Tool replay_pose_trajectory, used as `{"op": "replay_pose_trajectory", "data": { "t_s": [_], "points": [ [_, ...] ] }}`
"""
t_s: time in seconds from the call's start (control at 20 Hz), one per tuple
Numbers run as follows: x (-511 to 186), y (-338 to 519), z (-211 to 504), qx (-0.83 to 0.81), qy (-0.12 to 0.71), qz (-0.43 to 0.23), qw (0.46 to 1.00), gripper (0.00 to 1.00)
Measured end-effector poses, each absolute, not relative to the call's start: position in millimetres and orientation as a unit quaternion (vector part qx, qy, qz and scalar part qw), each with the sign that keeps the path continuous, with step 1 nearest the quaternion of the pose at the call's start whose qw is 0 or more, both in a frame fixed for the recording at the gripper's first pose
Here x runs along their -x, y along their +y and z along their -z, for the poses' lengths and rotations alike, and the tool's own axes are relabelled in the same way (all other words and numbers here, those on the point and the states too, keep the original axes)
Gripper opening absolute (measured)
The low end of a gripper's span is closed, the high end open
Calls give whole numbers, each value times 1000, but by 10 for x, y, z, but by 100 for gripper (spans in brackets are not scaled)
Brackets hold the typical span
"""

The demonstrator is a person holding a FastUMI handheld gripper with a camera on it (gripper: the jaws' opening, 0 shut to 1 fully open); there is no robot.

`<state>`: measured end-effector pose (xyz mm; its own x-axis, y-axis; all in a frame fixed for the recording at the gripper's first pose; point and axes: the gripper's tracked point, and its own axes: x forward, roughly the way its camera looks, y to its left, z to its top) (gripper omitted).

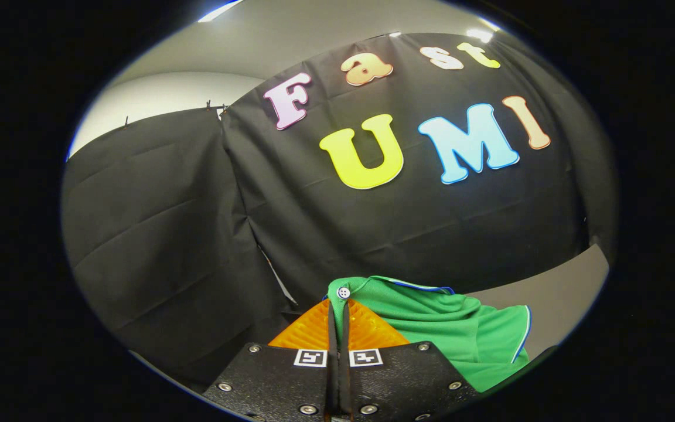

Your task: Put the clothes into the washing machine and then close the washing machine lid.

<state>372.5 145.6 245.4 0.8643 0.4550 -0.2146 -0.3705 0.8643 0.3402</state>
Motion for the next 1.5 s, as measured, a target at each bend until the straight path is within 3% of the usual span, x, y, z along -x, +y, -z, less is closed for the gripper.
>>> {"op": "replay_pose_trajectory", "data": {
  "t_s": [0.7,1.5],
  "points": [
    [-3599,2394,-2053,-138,181,-242,943,0],
    [-3696,2697,-710,-98,257,-209,938,0]
  ]
}}
